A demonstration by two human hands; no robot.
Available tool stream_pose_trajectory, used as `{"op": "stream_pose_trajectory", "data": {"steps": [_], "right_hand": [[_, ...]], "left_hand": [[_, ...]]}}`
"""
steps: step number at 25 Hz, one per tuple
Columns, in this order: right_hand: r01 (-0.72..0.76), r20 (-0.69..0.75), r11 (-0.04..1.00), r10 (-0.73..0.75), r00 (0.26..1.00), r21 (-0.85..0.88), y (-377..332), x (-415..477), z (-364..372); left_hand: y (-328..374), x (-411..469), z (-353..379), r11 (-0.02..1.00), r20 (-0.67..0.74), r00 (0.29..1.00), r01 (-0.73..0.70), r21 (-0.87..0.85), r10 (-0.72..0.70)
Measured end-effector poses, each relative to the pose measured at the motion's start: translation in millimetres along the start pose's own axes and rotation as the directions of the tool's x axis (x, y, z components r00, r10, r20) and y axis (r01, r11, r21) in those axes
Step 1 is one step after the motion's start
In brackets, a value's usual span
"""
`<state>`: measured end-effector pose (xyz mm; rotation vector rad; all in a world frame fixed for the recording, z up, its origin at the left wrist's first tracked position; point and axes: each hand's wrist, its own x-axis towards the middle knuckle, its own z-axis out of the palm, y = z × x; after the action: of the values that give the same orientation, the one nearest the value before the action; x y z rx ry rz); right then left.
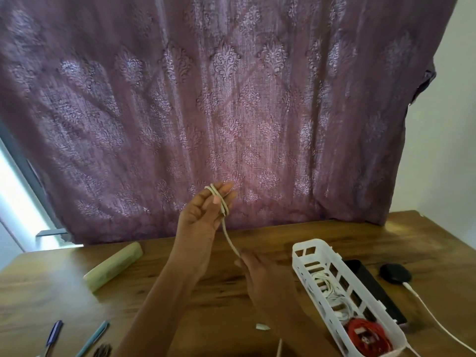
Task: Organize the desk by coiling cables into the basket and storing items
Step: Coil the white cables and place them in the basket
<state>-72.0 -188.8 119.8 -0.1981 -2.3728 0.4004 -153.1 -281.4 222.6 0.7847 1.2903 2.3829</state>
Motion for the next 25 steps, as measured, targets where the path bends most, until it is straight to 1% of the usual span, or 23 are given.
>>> {"op": "stream_pose_trajectory", "data": {"steps": [2, 5, 8, 10, 11, 13, 14, 17, 20, 23, 25], "right_hand": [[0.114, -0.101, 0.985, -0.127, 0.987, -0.129, 6, 0, -8], [0.26, -0.21, 0.926, -0.321, 0.924, -0.273, 9, 4, -34], [0.361, -0.259, 0.863, -0.461, 0.849, -0.353, 12, 17, -55], [0.388, -0.28, 0.854, -0.489, 0.826, -0.347, 11, 27, -63], [0.386, -0.296, 0.859, -0.486, 0.822, -0.336, 11, 32, -67], [0.356, -0.336, 0.892, -0.438, 0.834, -0.279, 12, 43, -74], [0.342, -0.354, 0.913, -0.402, 0.845, -0.221, 15, 48, -77], [0.315, -0.38, 0.949, -0.282, 0.881, 0.026, 23, 63, -84], [0.305, -0.333, 0.933, -0.232, 0.914, 0.188, 29, 71, -88], [0.254, -0.286, 0.892, -0.149, 0.946, 0.374, 28, 72, -85], [0.188, -0.26, 0.871, -0.072, 0.963, 0.455, 28, 70, -79]], "left_hand": [[-6, 0, -8, 0.987, -0.028, 0.998, -0.047, 0.154, 0.052], [-14, 0, -17, 0.938, -0.015, 0.997, -0.06, 0.342, 0.069], [-21, -6, -16, 0.882, 0.076, 0.996, -0.071, 0.466, 0.04], [-25, -10, -11, 0.824, 0.173, 0.985, -0.111, 0.556, 0.017], [-26, -12, -7, 0.818, 0.215, 0.977, -0.118, 0.562, -0.007], [-22, -17, 0, 0.862, 0.266, 0.961, -0.068, 0.502, -0.079], [-19, -19, 3, 0.884, 0.292, 0.95, -0.04, 0.465, -0.11], [-8, -26, 11, 0.935, 0.327, 0.927, 0.063, 0.348, -0.184], [-3, -26, 13, 0.952, 0.314, 0.911, 0.198, 0.233, -0.266], [0, -24, 16, 0.958, 0.334, 0.898, 0.27, 0.1, -0.287], [0, -25, 19, 0.956, 0.311, 0.907, 0.293, 0.018, -0.284]]}}
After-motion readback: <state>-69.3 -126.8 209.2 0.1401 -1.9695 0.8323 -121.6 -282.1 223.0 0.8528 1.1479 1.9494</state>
